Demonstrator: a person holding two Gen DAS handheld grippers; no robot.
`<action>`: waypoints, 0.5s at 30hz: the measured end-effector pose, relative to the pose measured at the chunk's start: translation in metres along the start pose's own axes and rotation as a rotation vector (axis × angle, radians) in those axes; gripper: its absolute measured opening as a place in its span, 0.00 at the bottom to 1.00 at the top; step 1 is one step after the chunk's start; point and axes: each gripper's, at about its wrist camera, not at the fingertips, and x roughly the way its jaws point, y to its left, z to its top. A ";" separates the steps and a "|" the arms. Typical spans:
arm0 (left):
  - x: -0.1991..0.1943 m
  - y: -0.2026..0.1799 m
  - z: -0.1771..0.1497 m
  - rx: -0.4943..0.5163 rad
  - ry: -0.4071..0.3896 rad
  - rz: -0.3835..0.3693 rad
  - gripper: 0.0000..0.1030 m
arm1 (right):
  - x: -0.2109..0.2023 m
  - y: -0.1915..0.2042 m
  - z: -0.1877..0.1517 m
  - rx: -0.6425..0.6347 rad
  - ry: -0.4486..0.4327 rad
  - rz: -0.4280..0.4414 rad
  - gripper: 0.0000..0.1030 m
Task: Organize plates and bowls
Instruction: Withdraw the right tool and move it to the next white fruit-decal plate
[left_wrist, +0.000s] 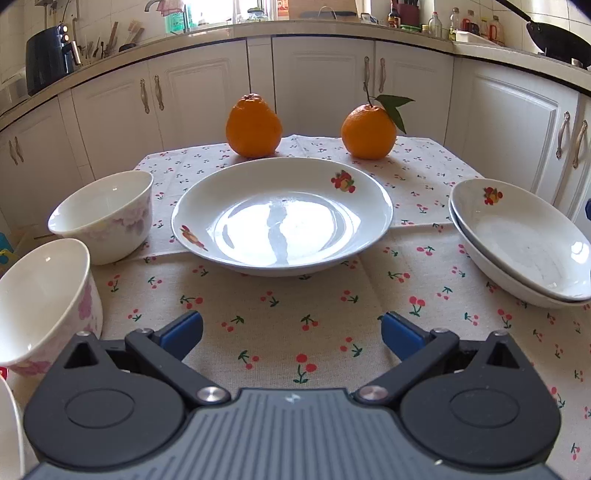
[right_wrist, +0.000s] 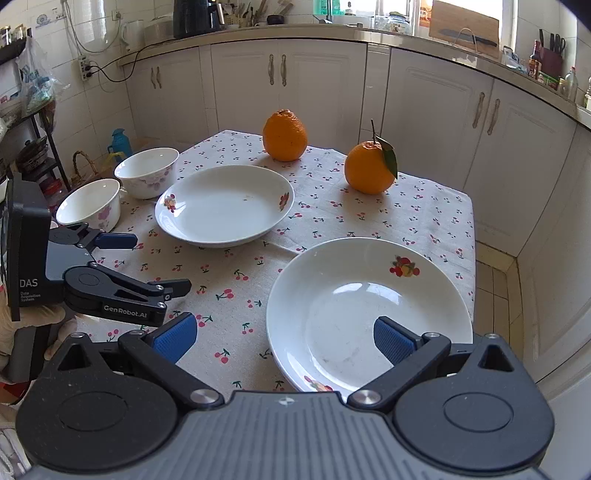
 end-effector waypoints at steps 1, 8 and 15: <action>0.003 0.000 0.000 0.000 0.004 -0.005 1.00 | 0.002 0.000 0.002 -0.004 0.002 0.007 1.00; 0.016 0.002 0.005 -0.015 0.010 -0.030 1.00 | 0.023 -0.002 0.025 -0.058 0.025 0.049 1.00; 0.027 0.004 0.013 -0.037 0.005 -0.008 1.00 | 0.052 -0.003 0.055 -0.133 0.048 0.090 1.00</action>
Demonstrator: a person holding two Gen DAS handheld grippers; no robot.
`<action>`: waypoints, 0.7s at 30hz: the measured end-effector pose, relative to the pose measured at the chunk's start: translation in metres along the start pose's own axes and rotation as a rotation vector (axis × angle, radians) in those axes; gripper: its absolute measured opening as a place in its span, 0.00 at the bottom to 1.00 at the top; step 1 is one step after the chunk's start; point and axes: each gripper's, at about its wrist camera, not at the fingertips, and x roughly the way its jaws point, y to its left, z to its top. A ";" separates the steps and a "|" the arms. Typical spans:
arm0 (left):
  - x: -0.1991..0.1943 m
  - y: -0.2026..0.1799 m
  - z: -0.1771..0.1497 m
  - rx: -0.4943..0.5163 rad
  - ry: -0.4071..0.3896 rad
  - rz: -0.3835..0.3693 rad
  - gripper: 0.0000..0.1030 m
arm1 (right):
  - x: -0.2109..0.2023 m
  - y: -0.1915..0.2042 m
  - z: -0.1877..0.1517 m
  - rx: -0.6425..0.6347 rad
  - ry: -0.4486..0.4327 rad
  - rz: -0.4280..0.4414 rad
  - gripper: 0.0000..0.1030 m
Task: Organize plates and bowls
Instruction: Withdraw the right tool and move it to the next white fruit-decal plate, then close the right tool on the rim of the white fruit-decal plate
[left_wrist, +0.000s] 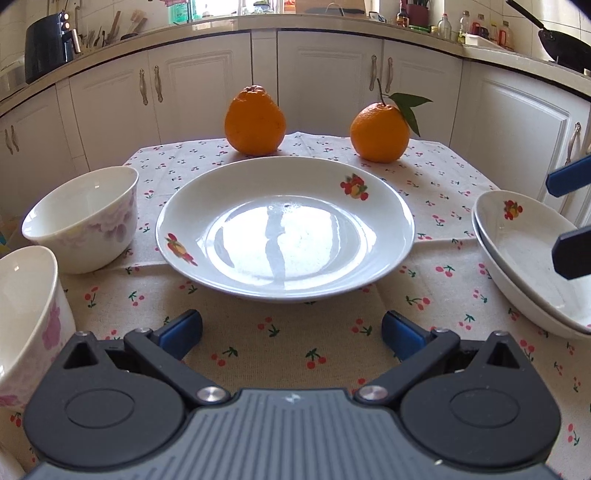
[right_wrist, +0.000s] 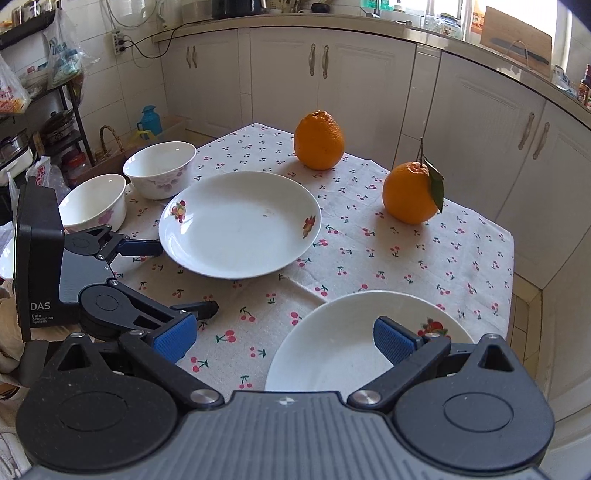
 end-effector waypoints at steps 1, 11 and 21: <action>0.001 0.000 0.000 -0.001 -0.002 0.002 1.00 | 0.004 -0.001 0.004 -0.010 0.002 0.009 1.00; 0.003 0.003 0.005 -0.001 -0.018 0.014 0.88 | 0.051 -0.014 0.048 -0.129 0.040 0.091 1.00; 0.004 0.006 0.009 -0.003 -0.020 0.000 0.77 | 0.097 -0.033 0.094 -0.186 0.044 0.202 1.00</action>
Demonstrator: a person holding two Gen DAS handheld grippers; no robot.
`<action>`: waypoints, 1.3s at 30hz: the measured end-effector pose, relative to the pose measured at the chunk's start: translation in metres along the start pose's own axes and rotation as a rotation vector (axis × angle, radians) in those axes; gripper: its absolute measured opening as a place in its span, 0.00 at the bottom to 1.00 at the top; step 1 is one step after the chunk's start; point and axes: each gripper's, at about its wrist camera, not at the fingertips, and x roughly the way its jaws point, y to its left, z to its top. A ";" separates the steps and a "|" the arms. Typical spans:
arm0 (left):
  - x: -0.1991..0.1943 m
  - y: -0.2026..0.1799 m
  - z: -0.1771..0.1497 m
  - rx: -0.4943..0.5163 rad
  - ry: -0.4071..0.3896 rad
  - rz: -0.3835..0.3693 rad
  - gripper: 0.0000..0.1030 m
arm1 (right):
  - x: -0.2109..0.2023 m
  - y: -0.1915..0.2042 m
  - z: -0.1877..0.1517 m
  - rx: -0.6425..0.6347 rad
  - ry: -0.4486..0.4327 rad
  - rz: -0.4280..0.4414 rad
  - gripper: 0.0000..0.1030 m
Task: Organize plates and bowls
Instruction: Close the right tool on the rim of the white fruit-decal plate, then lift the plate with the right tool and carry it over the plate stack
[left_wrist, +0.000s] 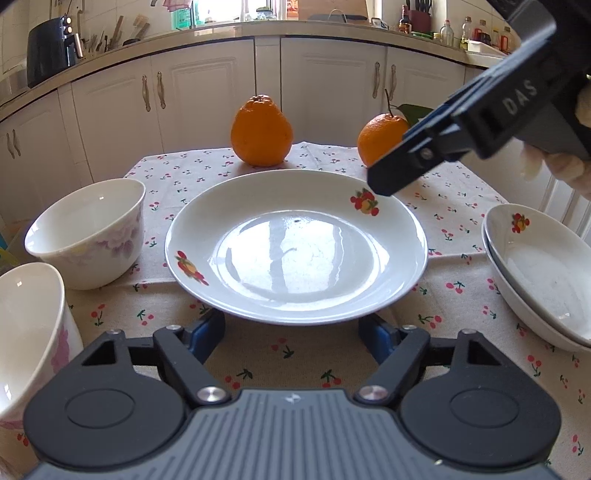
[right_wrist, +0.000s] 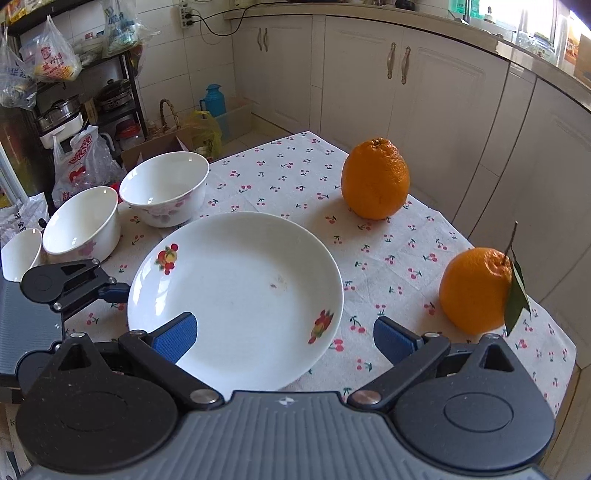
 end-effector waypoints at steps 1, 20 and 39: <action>0.000 0.001 0.000 -0.003 0.001 -0.001 0.77 | 0.005 -0.003 0.005 -0.006 0.003 0.012 1.00; -0.001 0.001 -0.001 0.003 -0.003 0.000 0.78 | 0.095 -0.047 0.046 0.000 0.110 0.272 0.71; -0.005 0.003 -0.001 0.081 -0.002 -0.004 0.77 | 0.093 -0.055 0.042 0.047 0.143 0.367 0.68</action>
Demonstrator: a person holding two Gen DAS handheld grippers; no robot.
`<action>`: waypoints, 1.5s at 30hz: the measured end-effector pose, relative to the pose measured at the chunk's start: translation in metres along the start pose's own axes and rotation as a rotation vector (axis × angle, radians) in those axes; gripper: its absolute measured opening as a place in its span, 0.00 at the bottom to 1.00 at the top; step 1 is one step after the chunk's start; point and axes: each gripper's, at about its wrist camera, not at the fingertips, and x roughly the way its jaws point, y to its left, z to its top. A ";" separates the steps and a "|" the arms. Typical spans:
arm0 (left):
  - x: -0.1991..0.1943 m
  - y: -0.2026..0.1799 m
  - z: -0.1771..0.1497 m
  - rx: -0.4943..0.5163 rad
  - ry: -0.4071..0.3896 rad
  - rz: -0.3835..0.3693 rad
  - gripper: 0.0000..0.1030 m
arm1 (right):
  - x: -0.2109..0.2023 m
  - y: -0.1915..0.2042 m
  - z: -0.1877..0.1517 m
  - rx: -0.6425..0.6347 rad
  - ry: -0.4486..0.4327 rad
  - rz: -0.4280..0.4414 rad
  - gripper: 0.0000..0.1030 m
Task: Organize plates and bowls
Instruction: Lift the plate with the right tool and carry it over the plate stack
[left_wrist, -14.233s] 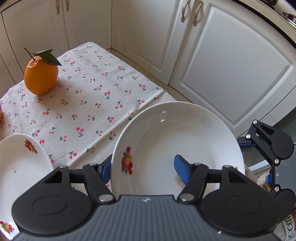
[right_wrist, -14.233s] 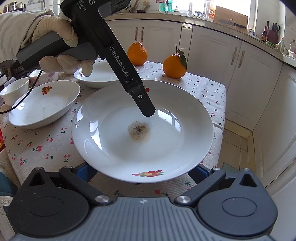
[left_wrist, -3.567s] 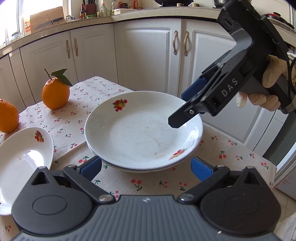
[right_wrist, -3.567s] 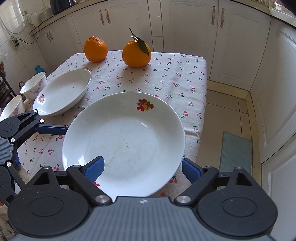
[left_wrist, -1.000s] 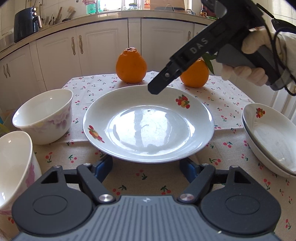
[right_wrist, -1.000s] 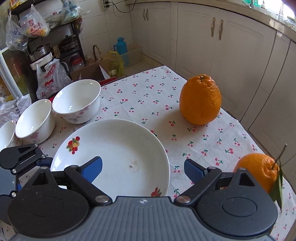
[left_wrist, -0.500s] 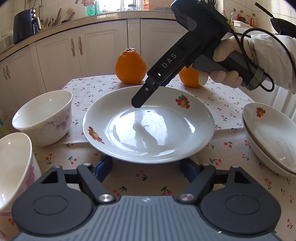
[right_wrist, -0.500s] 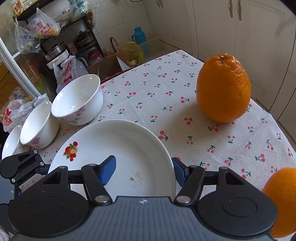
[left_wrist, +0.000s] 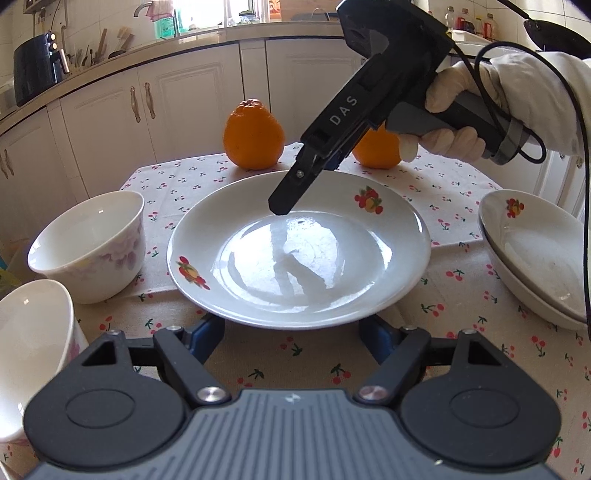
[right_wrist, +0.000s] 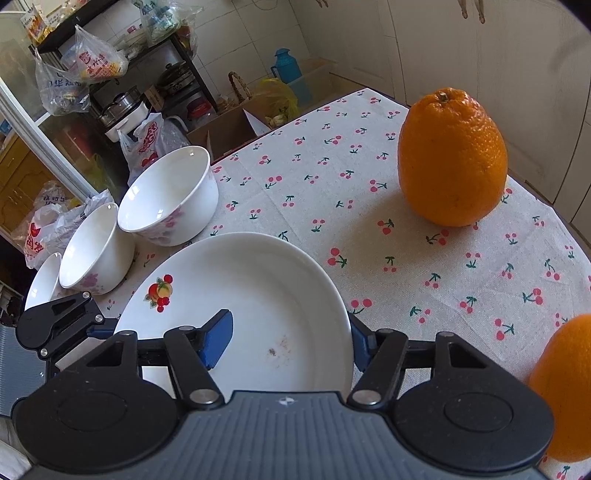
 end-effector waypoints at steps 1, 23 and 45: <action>-0.001 0.000 0.000 0.007 0.002 0.000 0.77 | -0.001 0.002 -0.001 0.001 -0.001 -0.002 0.68; -0.050 -0.010 -0.002 0.103 0.011 -0.058 0.77 | -0.050 0.053 -0.035 0.015 -0.055 -0.022 0.68; -0.082 -0.055 0.003 0.221 -0.008 -0.210 0.77 | -0.123 0.082 -0.120 0.126 -0.174 -0.141 0.68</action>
